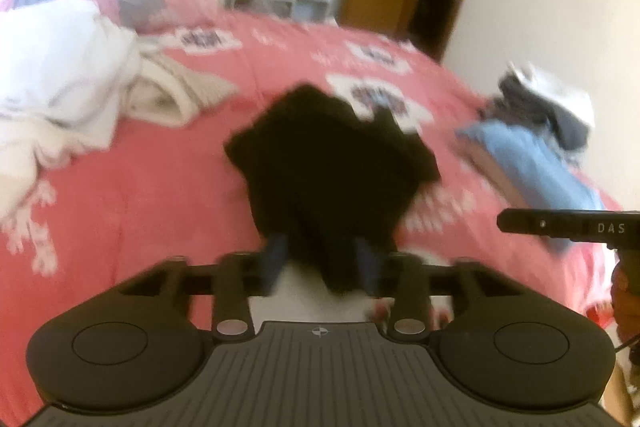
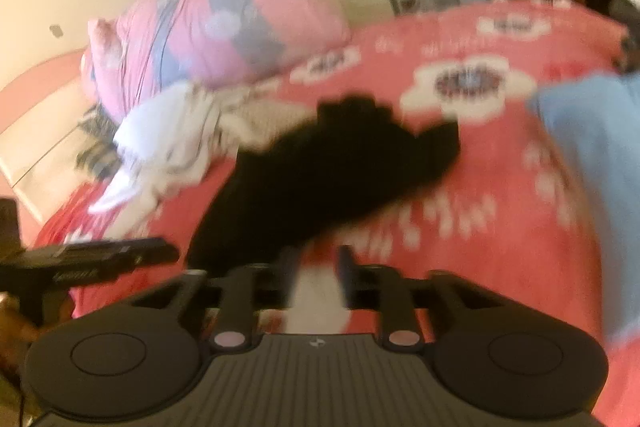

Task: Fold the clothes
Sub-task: 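Lift the black shirt with both grippers and pull it apart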

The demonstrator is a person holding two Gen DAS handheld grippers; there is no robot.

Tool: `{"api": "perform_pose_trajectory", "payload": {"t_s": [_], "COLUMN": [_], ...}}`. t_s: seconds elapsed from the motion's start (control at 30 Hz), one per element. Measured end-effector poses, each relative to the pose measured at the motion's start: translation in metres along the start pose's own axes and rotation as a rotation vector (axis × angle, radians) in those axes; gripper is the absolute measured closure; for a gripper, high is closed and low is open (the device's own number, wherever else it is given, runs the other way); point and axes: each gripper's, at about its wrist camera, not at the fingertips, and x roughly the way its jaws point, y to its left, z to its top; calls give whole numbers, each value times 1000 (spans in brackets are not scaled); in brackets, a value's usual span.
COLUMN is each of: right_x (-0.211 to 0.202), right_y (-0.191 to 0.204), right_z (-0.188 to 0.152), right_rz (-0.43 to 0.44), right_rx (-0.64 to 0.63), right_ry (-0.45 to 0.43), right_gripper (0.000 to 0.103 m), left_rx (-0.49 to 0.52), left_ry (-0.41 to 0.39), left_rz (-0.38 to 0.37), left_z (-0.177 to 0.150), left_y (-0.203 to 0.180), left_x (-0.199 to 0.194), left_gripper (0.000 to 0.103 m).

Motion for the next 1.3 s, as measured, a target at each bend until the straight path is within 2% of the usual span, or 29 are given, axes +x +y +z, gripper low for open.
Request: {"api": "perform_pose_trajectory", "payload": {"t_s": [0.03, 0.07, 0.1, 0.17, 0.2, 0.3, 0.33, 0.37, 0.4, 0.43, 0.47, 0.5, 0.53, 0.6, 0.67, 0.77, 0.93, 1.1, 1.3], "right_x": [6, 12, 25, 51, 65, 108, 122, 137, 152, 163, 174, 176, 172, 140, 108, 59, 13, -3, 3], "right_y": [0, 0, -1, -5, -10, -27, -32, -37, -42, -48, -55, -61, -63, -58, -51, -37, -20, -2, 22], "right_z": [9, 18, 26, 44, 51, 73, 79, 83, 88, 88, 86, 85, 82, 73, 64, 45, 4, -45, -82], "right_rz": [-12, -23, -39, -71, -82, -95, -118, -136, -153, -128, -98, -74, -53, -14, 26, 64, 127, 187, 243], "right_rx": [-15, -30, -40, -59, -47, -13, -8, -2, 4, 21, 39, 70, 92, 102, 111, 95, 154, 203, 184], "right_ry": [-28, -56, -69, -91, -88, -75, -67, -42, -15, 41, 100, 135, 140, 96, 49, 30, 106, 194, 300], "right_gripper": [45, 28, 17, 11, 11, 11, 11, 11, 16, 23, 47, 70, 78, 88, 91, 92, 92, 92, 92], "left_rx": [-6, -7, -8, -4, 2, 22, 23, 23, 8, -7, -23, -39, -45, -35, -22, 9, 38, 55, -24], "left_ry": [-14, -24, -29, -18, -11, 22, 40, 55, 75, 96, 117, 138, 129, 91, 55, 30, 30, 50, 127], "left_rz": [0, -5, -4, 7, 12, 98, 124, 141, 145, 148, 150, 153, 146, 132, 112, 92, 63, 77, 139], "left_z": [7, 14, 23, 40, 48, 66, 70, 73, 72, 70, 69, 68, 65, 58, 50, 42, 21, -3, -21], "left_y": [0, 0, 0, -3, -4, -5, -5, -2, 1, 4, 7, 10, 11, 10, 9, 4, -4, -6, 22], "left_x": [4, 10, 19, 42, 56, 100, 114, 124, 129, 132, 136, 140, 135, 113, 87, 54, 9, -19, -26], "left_gripper": [42, 37, 30, 21, 20, 22, 29, 49, 61, 84, 97, 98, 100, 101, 101, 101, 101, 102, 101]}}
